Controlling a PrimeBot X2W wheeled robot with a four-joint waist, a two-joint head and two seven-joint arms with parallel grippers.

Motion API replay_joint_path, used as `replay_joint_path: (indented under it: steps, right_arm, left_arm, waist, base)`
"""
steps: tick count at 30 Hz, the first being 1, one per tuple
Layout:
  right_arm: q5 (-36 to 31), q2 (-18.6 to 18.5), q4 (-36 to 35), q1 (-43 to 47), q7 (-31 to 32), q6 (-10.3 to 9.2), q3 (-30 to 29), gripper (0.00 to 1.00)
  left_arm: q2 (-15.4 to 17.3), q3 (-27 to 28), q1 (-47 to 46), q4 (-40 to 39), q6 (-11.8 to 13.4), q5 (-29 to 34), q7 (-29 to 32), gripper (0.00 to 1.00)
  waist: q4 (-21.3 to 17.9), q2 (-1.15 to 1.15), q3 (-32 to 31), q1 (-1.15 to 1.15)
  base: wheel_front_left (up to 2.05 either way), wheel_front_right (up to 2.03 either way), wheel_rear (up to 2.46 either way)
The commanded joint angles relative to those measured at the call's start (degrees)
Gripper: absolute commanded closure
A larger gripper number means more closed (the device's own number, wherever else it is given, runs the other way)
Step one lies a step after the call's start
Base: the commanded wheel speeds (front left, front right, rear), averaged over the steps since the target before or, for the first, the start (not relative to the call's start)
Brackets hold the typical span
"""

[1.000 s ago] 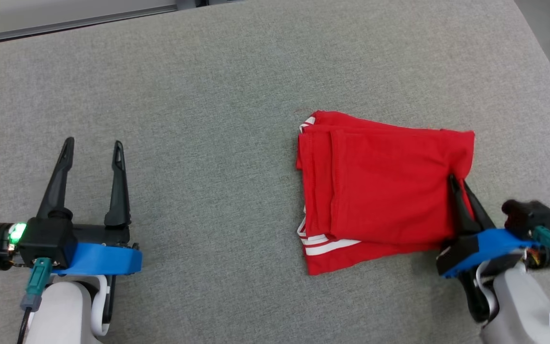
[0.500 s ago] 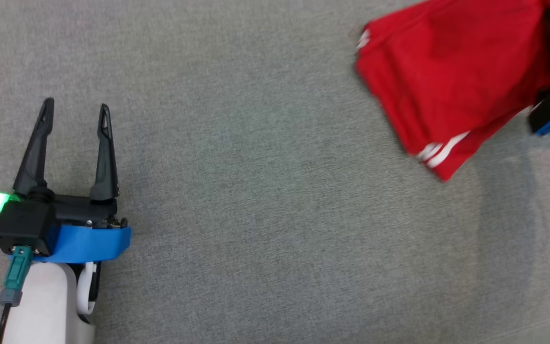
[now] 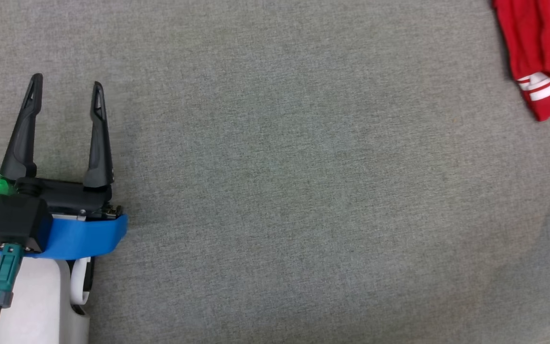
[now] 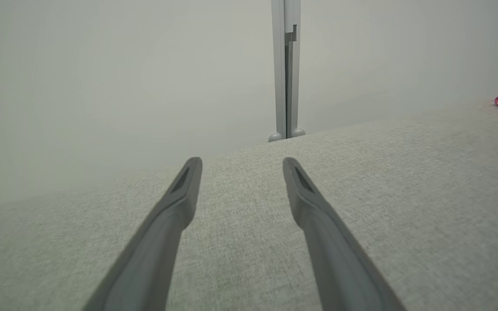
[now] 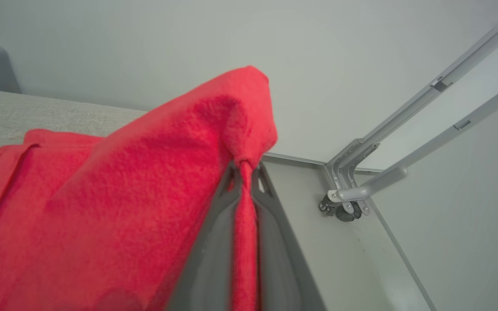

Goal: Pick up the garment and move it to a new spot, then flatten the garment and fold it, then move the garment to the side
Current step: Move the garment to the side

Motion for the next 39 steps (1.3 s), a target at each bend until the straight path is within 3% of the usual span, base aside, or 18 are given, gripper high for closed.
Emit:
replay_joint_path:
  steps: [1,5,6,7,8,16,20,28,39]
  right_arm:
    - [-0.3,-0.7,1.0,-1.6,-0.5,-0.01,0.0,1.00]
    - [-1.3,-1.1,4.1,-4.1,-1.2,-0.01,0.1,1.00]
    - [-1.3,-1.0,4.9,-4.8,-1.5,-0.01,-0.5,0.75]
    - [-1.7,-0.6,5.7,-5.1,-1.8,-0.01,-0.6,0.13]
    - [-2.1,-0.3,6.7,-5.2,-1.8,-0.01,-0.7,0.00]
    - [-5.4,0.6,6.7,-5.0,-4.0,-0.01,-3.3,0.00]
    - [-5.9,2.4,-0.9,-1.1,-4.0,-0.01,-4.9,0.00]
    - [-5.4,9.7,-17.0,9.9,-4.0,-0.01,-4.4,0.00]
    - [-2.9,17.1,-28.8,25.9,-4.0,-0.01,0.5,0.00]
  left_arm:
    - [0.3,0.1,-0.3,-0.4,0.3,-0.2,-0.3,0.00]
    - [0.8,0.1,0.1,-0.9,0.4,-0.3,-0.3,0.00]
    - [0.8,0.1,0.2,-0.9,0.5,-0.3,-0.3,0.00]
    - [0.8,0.0,0.3,-1.0,0.5,-0.3,-0.3,0.00]
    - [0.8,0.0,0.4,-0.9,0.5,-0.4,-0.3,0.00]
    - [-0.1,-0.3,1.1,-0.1,1.5,-0.9,-0.3,0.00]
    - [-1.0,-0.5,2.1,0.7,1.9,-1.5,-0.3,0.00]
    - [-2.6,0.3,6.4,3.5,2.2,-2.9,-0.3,0.00]
    - [-4.3,2.3,13.5,6.5,2.5,-4.2,-0.3,0.00]
  waist:
    - [0.3,0.00,0.3,-0.01]
    - [0.6,0.00,0.8,-0.01]
    - [0.7,0.00,0.8,-0.01]
    - [0.7,0.00,0.8,-0.01]
    - [0.7,0.00,0.7,-0.01]
    - [1.1,0.00,-2.5,-0.01]
    - [1.4,0.00,-5.8,-0.01]
    - [2.8,0.00,-15.1,-0.01]
    - [4.1,0.00,-25.6,-0.01]
  base:
    - [0.00,0.00,0.00]
    - [0.00,0.00,0.00]
    - [0.00,0.00,0.00]
    - [0.00,0.00,0.00]
    - [0.00,0.00,0.00]
    - [0.00,0.00,0.00]
    - [0.00,0.00,0.00]
    - [0.00,0.00,0.00]
    - [0.00,0.00,0.00]
